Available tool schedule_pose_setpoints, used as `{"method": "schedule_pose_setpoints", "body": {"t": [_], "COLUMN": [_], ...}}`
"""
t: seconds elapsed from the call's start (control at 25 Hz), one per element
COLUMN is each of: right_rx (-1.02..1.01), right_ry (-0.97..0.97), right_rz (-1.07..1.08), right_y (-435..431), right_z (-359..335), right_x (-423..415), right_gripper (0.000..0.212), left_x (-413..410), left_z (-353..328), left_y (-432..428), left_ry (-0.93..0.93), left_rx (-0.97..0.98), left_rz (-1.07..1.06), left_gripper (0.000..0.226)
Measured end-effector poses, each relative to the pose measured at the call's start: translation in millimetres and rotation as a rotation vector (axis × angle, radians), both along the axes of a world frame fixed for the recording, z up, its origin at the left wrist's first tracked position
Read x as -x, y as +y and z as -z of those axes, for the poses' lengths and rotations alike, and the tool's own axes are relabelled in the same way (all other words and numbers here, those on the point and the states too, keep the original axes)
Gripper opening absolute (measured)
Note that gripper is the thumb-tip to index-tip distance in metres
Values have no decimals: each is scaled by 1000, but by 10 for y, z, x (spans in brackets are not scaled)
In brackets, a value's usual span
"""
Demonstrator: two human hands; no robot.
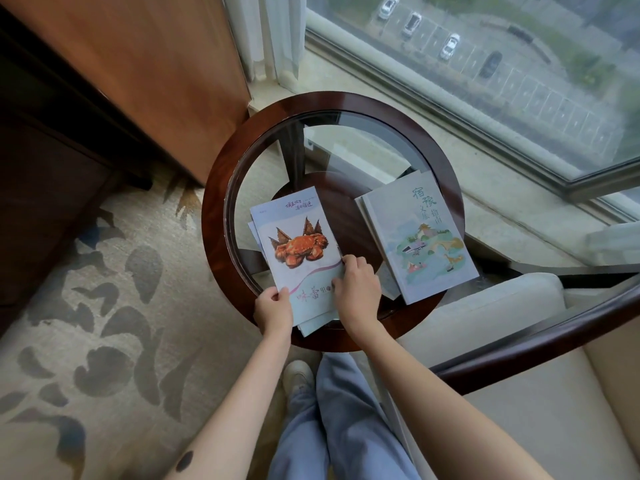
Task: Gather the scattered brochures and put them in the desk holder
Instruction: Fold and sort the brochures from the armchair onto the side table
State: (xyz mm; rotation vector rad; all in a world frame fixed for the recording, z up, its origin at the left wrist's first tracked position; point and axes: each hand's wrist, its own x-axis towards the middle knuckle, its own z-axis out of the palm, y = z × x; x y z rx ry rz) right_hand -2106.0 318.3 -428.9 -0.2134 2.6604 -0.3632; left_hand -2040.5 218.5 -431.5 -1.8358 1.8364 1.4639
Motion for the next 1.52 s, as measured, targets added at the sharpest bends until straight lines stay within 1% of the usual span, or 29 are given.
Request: {"method": "schedule_pose_setpoints", "body": {"t": [0.12,0.2,0.28,0.36,0.4,0.48,0.52,0.56,0.68,0.76,0.88,0.92,1.0,1.12,1.2,1.36,1.52], "right_rx": [-13,-8,-6,1,4,6,6,4,-11,-1,25,31,42,45,55,51,49], "right_ry": [8,7,-1,-8,-7,-5,-2,0,10,21,14,9,2,-15,-24,-40,-94], "right_rz": [0,10,2,-16,-27,-52,-60,-66,-91,-101,-97,-97,-90,-101,-102,-107,-129], "right_y": [-18,51,111,135,133,126,129,136,156,171,185,189,202,210,212,209,197], "right_z": [41,62,79,83,80,75,81,87,113,142,180,194,213,220,222,208,122], "right_x": [-54,-61,-42,-24,-22,-19,-14,-7,16,36,52,55,65,68,81,107,168], "right_gripper": [35,38,39,39,38,38,37,36,35,34,32,32,34,36,36,36,33], "left_x": [-100,-119,-121,-113,-111,-59,3,76,270,335,454,519,670,772,777,779,794], "left_z": [33,19,-21,-84,-107,-90,-46,9,173,303,437,448,452,468,505,541,451], "left_y": [-132,-147,-98,-24,13,90,125,149,93,-43,-335,-467,-762,-1090,-1110,-1086,-1045], "left_ry": [32,42,27,47,99,227,264,273,226,205,251,243,194,136,109,96,11], "left_rx": [13,-3,46,242,398,698,806,871,942,946,958,970,988,874,853,869,851], "left_rz": [53,73,119,233,384,851,1076,1246,1551,1691,1854,1874,1815,1569,1454,1467,1477], "left_gripper": [16,7,23,35,36,40,46,49,50,52,54,55,56,64,65,65,61]}}
